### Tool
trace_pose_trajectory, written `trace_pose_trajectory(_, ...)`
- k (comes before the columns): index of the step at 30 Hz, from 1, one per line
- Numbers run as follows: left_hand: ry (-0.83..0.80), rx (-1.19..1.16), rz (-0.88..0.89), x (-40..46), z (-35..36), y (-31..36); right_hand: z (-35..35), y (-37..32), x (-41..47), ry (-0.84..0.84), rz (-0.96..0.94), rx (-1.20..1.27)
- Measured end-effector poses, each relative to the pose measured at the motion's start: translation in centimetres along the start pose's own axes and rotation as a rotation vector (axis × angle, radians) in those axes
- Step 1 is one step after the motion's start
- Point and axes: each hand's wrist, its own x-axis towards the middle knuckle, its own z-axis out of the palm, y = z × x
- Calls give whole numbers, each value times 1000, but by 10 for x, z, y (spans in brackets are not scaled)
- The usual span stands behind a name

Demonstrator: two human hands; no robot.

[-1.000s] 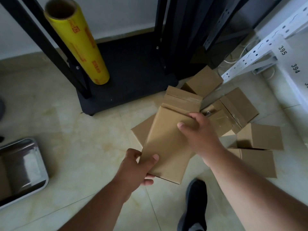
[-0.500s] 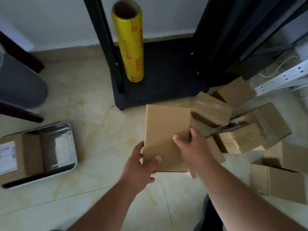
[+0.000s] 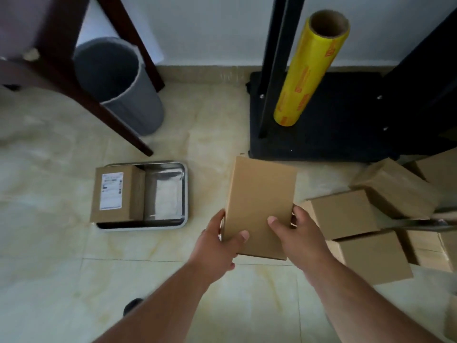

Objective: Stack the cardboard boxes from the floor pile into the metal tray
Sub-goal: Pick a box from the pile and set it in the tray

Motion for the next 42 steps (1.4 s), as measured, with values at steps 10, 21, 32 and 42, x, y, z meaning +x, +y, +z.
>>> trace_pose_trajectory(10, 110, -52, -67, 7, -84, -34, 96, -34, -11, -107, -30, -89)
trace_pose_trajectory(21, 258, 201, -12, 37, -170, -79, 194, -47, 1, -156, -49, -163)
trace_pose_trajectory(32, 297, 344, 18, 94, -229, -98, 273, -57, 40, -143, -103, -283)
trace_pose_trajectory(42, 324, 363, -13, 136, -251, -110, 321, -53, 76, -134, -100, -334)
